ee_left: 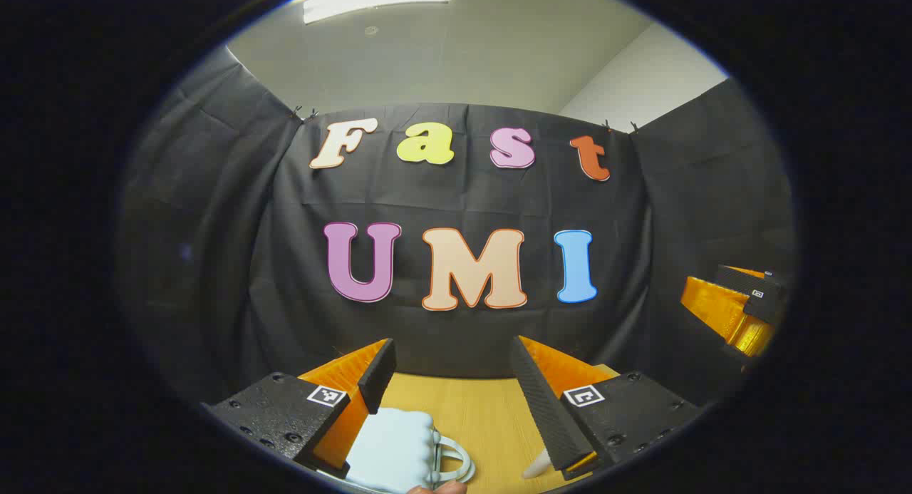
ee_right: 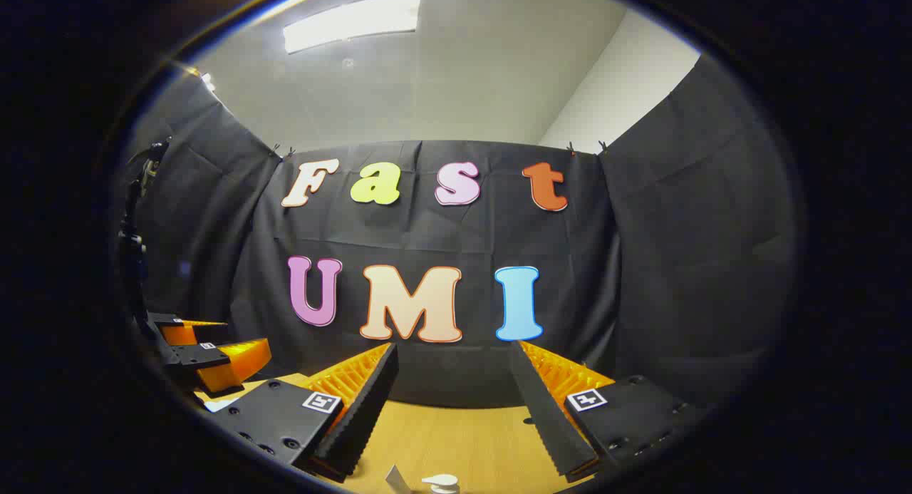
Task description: First open the suitcase, pack the skin care products into it, and then close the suitcase.
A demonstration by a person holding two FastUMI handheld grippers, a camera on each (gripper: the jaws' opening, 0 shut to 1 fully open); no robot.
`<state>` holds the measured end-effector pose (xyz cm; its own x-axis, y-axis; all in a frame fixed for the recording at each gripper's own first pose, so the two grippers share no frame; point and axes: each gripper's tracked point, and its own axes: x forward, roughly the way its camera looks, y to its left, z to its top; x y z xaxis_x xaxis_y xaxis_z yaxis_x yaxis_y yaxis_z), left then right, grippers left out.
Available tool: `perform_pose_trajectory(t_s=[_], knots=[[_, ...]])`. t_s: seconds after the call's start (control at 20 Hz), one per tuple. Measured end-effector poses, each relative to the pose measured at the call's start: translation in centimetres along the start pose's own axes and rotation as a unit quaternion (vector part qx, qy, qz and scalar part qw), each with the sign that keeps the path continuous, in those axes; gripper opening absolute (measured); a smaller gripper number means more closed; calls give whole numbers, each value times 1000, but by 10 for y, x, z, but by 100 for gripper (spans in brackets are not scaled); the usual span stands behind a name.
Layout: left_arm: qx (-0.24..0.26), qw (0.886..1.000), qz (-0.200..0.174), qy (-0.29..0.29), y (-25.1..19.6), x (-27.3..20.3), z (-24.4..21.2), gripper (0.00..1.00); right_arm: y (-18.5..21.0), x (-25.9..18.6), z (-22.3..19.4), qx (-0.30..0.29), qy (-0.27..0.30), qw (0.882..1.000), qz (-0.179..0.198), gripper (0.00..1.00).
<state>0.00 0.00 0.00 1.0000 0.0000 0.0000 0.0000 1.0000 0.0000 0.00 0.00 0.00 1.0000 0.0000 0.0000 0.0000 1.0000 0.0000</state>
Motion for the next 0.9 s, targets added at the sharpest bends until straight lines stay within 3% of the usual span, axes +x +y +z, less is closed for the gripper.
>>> perform_pose_trajectory(t_s=[0.4,0.65,0.8,0.9], knots=[[27,999,29,28,-8,9,-25,95,-16,15,-24,24,28,999,40,99],[11,999,35,31,6,19,-29,95,-23,31,-34,33,30,999,2,99],[18,999,15,33,9,29,-35,95,-9,37,-28,35,15,999,-4,99],[17,998,-2,66,4,34,-62,94,-3,39,-33,22,18,1000,-3,98]])
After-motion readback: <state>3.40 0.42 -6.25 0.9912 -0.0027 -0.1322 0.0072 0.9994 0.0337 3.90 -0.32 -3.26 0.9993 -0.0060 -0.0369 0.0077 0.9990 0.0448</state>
